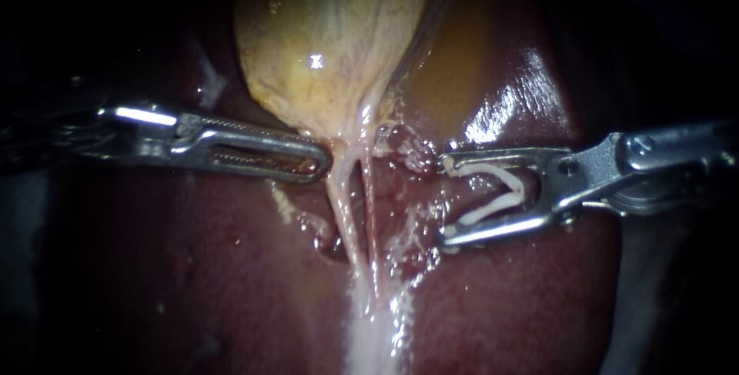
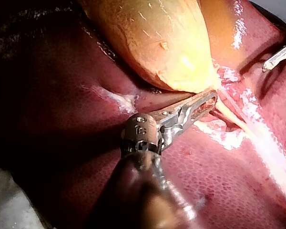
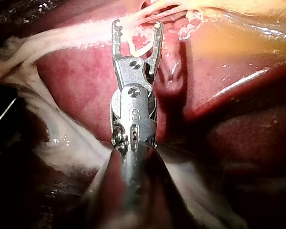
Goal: Clipping first clip left tube
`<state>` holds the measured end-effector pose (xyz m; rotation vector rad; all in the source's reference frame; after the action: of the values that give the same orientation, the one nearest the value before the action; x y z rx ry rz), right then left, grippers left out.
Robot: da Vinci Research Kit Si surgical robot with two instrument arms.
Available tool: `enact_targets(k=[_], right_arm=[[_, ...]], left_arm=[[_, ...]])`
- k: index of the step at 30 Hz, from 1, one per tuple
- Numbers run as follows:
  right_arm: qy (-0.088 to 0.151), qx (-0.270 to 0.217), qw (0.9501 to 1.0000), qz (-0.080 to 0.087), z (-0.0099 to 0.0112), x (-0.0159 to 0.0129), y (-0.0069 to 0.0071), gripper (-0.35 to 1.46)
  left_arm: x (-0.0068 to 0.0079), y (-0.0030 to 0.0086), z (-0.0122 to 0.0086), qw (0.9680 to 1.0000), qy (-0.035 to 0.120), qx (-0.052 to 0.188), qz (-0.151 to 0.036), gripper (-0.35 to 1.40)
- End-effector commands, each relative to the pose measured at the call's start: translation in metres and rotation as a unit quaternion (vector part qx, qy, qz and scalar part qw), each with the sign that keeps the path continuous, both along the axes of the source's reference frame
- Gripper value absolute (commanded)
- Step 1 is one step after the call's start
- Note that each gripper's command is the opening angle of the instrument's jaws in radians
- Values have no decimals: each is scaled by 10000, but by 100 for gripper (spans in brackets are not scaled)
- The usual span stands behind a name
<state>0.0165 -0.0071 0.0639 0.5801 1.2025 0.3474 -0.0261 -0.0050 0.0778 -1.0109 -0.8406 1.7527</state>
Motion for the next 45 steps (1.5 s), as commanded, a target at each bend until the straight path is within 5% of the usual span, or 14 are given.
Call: enact_targets(k=[1, 8, 23, 32, 45], right_arm=[[-1, 5, 10000, 1, 0, 0, 0, 50], [-1, 5, 10000, 1, 0, 0, 0, 50], [0, 4, 10000, 0, 0, 0, -1, 50], [19, -6, 10000, -27, 5, 13, -8, 50], [149, 42, 9996, -227, 33, 76, -41, 49]], left_arm=[[0, 0, 0, 10000, -1, 1, -1, -35], [7, 1, -14, 10000, -13, 57, -3, -35], [25, 1, -86, 9997, -142, 143, -128, -35], [24, -2, -89, 9998, -142, 113, -120, -35], [22, -2, -88, 9998, -140, 111, -122, -35]])
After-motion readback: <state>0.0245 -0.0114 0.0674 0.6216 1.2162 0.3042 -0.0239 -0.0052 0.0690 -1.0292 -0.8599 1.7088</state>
